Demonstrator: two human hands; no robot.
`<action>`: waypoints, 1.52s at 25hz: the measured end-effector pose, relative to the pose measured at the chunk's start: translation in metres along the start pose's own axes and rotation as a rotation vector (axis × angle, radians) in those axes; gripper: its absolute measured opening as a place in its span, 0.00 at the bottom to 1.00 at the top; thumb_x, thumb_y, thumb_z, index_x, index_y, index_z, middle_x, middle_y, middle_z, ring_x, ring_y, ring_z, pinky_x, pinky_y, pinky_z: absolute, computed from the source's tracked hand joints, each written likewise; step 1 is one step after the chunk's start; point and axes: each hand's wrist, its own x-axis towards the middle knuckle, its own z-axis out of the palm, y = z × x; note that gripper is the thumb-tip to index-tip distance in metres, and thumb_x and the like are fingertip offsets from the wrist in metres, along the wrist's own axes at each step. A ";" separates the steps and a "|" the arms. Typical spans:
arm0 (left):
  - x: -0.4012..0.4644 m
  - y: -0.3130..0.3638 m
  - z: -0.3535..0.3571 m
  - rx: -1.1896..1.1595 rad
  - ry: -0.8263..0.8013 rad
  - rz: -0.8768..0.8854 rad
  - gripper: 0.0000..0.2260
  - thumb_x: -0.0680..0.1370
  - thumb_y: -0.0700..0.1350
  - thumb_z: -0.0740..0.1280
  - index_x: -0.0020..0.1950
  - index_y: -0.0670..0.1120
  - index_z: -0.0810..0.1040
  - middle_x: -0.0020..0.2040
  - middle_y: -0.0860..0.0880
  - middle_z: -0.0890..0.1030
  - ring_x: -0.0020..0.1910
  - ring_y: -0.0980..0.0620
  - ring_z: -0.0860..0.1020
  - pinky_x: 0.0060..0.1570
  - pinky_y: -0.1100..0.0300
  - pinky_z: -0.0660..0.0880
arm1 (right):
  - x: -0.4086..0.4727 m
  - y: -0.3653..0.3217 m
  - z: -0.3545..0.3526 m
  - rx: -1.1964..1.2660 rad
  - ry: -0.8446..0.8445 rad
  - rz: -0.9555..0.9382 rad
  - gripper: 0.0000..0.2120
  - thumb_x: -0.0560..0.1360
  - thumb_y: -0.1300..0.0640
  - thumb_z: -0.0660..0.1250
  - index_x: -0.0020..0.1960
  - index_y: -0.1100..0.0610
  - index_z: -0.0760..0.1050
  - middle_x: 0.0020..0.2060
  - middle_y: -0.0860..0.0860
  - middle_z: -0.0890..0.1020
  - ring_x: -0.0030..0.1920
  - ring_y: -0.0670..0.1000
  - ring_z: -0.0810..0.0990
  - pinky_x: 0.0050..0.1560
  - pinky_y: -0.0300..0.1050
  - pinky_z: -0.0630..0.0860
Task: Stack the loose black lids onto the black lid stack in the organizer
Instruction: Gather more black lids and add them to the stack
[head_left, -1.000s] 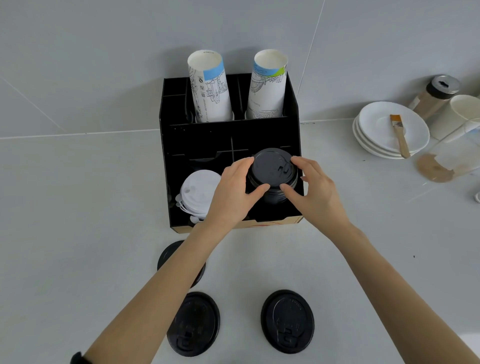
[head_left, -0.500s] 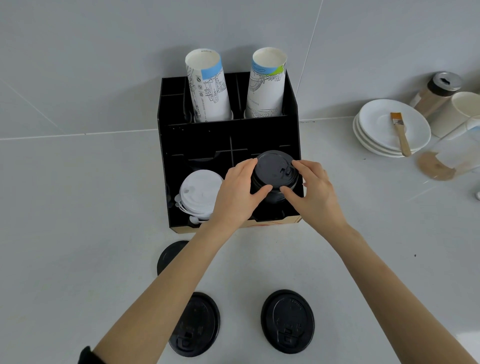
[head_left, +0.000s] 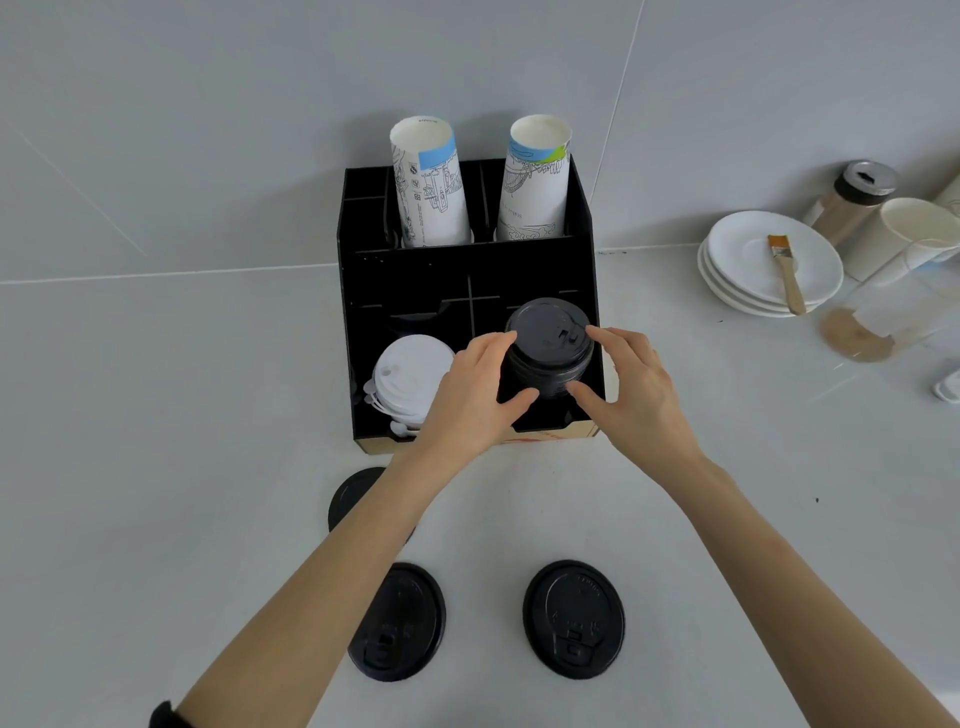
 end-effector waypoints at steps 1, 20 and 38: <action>-0.009 0.001 0.000 -0.005 -0.003 0.010 0.26 0.74 0.45 0.65 0.69 0.44 0.59 0.70 0.45 0.65 0.68 0.47 0.65 0.65 0.56 0.64 | -0.007 -0.001 -0.002 0.006 -0.001 -0.005 0.25 0.72 0.58 0.65 0.67 0.55 0.62 0.64 0.53 0.68 0.65 0.53 0.66 0.58 0.35 0.59; -0.147 -0.014 0.044 0.154 -0.495 -0.027 0.29 0.75 0.50 0.63 0.71 0.49 0.53 0.73 0.48 0.60 0.71 0.49 0.59 0.70 0.52 0.59 | -0.167 0.035 0.009 -0.036 -0.303 0.064 0.25 0.72 0.56 0.66 0.67 0.52 0.61 0.64 0.49 0.69 0.65 0.50 0.66 0.59 0.34 0.59; -0.153 -0.027 0.061 0.221 -0.532 0.058 0.33 0.74 0.48 0.63 0.72 0.50 0.47 0.75 0.52 0.53 0.69 0.47 0.58 0.69 0.51 0.61 | -0.157 0.031 0.038 -0.046 -0.421 0.024 0.27 0.71 0.61 0.64 0.67 0.54 0.60 0.65 0.50 0.70 0.64 0.52 0.64 0.63 0.40 0.63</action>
